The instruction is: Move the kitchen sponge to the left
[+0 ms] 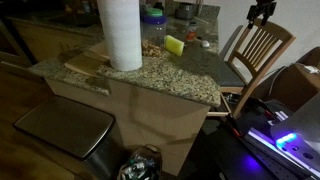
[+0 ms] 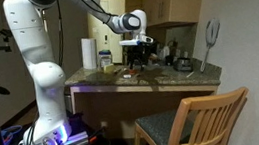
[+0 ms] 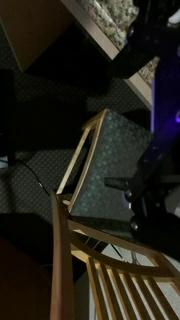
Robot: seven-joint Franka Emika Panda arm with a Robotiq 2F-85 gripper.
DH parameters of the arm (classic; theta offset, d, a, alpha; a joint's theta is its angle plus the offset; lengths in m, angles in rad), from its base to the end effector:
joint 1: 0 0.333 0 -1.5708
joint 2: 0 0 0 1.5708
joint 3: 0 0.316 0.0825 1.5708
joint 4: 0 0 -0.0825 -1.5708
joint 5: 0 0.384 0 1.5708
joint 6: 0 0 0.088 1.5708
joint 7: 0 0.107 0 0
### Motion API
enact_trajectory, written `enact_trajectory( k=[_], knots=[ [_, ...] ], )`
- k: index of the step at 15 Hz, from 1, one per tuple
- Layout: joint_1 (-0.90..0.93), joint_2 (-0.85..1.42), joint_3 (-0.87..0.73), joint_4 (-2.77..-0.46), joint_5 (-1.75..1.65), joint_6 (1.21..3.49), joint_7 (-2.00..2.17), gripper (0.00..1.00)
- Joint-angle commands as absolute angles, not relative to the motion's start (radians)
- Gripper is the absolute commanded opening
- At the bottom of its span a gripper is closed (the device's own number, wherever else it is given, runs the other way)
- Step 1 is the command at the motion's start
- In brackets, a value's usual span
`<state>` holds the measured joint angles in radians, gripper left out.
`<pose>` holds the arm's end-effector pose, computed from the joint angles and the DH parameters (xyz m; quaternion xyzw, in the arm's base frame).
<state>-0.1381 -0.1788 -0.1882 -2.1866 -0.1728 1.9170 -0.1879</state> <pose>0.4562 -0.1700 0.4553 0.9964 -0.0337 -0.0607 0.0494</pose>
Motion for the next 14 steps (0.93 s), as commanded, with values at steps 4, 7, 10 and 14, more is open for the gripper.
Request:
enact_trajectory(
  k=[4, 7, 10, 14],
  knots=[
    [-0.135, -0.191, -0.193, -2.21, -0.132, 2.018, -0.261, 1.0],
    [-0.123, -0.195, -0.202, -2.231, -0.056, 2.163, -0.389, 1.0],
    [-0.109, -0.199, -0.217, -2.24, 0.039, 2.185, -0.587, 1.0],
    [-0.107, -0.193, -0.227, -2.24, 0.091, 2.194, -0.791, 1.0]
  ],
)
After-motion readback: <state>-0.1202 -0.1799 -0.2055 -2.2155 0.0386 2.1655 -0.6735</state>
